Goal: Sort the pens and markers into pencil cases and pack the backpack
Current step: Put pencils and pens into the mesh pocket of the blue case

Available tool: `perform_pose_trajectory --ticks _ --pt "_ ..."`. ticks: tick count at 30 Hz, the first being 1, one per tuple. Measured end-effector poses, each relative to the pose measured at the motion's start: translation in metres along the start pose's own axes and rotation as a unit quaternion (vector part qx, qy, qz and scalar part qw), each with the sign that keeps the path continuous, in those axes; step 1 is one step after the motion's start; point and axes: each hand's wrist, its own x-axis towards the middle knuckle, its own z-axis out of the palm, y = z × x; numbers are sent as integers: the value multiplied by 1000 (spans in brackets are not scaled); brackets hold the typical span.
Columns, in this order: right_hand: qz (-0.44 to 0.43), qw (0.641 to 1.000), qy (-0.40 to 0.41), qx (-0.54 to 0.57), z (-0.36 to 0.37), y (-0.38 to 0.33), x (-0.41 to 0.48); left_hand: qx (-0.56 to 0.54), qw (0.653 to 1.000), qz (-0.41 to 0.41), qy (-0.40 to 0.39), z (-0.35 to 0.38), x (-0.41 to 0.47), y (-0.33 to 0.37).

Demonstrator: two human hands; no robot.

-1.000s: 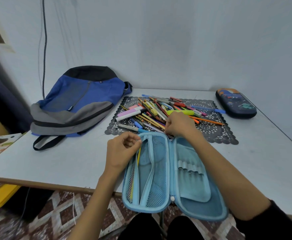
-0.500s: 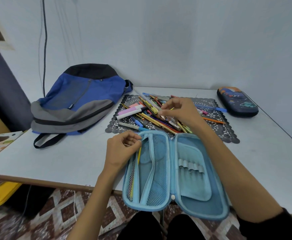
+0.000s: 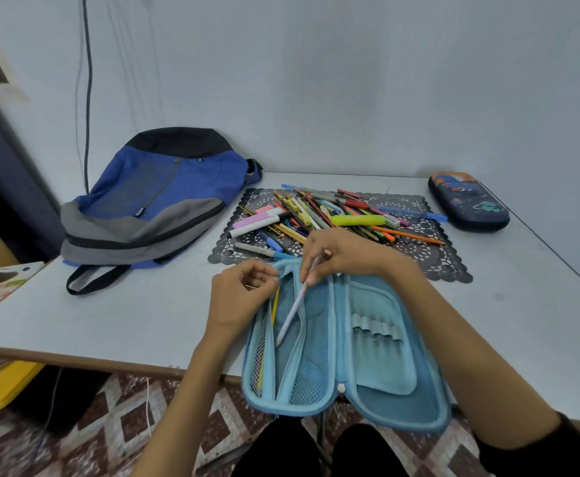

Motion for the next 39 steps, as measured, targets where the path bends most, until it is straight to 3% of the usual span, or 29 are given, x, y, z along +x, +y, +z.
perform_pose_trajectory --ticks 6,22,24,26,29,33,39 --pt "-19 999 -41 17 29 -16 11 -3 1000 -4 -6 -1 0 1" --pt "-27 998 47 -31 44 -22 12 9 1000 23 -2 0 1 -4" --pt "-8 998 59 28 34 -19 9 6 1000 25 -5 1 1 -3" --pt "27 986 149 75 18 -10 10 1 1000 26 -2 2 0 -3" --pt "109 953 282 9 2 9 17 1 1000 25 2 1 0 -5" --pt "190 964 181 -41 6 20 29 5 1000 28 4 1 0 -5" --pt "236 944 197 -120 26 10 50 3 1000 27 3 1 0 -4"
